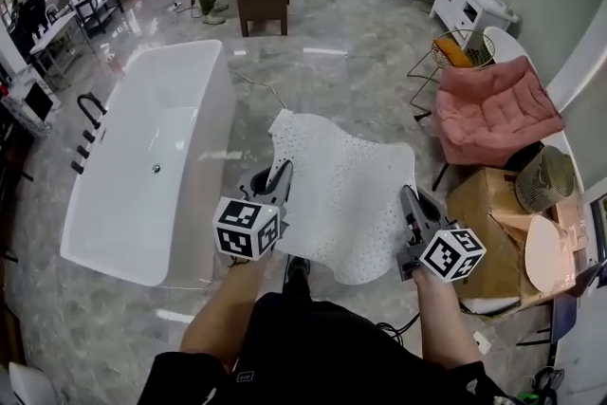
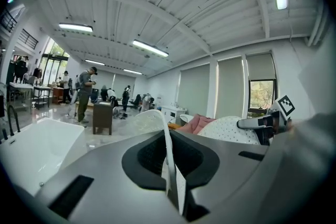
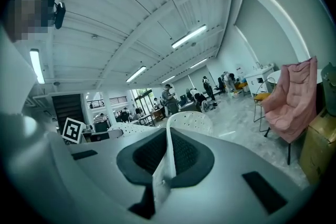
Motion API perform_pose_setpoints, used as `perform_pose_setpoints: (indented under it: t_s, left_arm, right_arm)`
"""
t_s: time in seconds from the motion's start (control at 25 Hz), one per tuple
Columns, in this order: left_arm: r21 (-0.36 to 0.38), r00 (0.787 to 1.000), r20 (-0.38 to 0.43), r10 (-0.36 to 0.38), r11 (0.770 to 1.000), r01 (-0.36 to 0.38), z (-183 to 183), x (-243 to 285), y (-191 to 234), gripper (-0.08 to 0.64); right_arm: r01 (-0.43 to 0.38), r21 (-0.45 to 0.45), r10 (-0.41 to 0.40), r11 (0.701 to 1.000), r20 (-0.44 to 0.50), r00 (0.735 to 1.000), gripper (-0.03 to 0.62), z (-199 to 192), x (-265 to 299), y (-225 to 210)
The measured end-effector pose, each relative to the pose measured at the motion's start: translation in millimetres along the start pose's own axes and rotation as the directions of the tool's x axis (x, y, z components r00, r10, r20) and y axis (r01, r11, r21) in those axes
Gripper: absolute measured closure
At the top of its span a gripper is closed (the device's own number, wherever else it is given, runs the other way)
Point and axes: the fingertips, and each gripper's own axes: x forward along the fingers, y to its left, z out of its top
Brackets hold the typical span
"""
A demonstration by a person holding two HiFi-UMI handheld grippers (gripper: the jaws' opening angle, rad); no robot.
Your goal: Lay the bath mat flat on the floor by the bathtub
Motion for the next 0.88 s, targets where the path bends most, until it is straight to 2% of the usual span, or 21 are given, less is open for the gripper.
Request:
perform_pose_setpoints:
  t_s: [0.28, 0.56, 0.88]
  left_arm:
    - [0.021, 0.998, -0.051, -0.033, 0.999, 0.035, 7.9, 84.8, 49.7, 0.545]
    - [0.009, 0.996, -0.073, -0.04, 0.999, 0.041, 19.2, 141.4, 116.7, 0.545]
    - [0.003, 0.993, -0.097, -0.06, 0.998, 0.061, 25.4, 184.1, 159.0, 0.545]
  right_arm:
    - [0.009, 0.033, -0.008, 0.999, -0.021, 1.0, 0.569, 18.5, 93.4, -37.1]
    - [0.032, 0.048, -0.031, 0.998, -0.021, 0.999, 0.569, 37.0, 176.2, -62.6]
    - [0.076, 0.078, -0.075, 0.994, -0.025, 0.997, 0.569, 42.5, 216.0, -88.8]
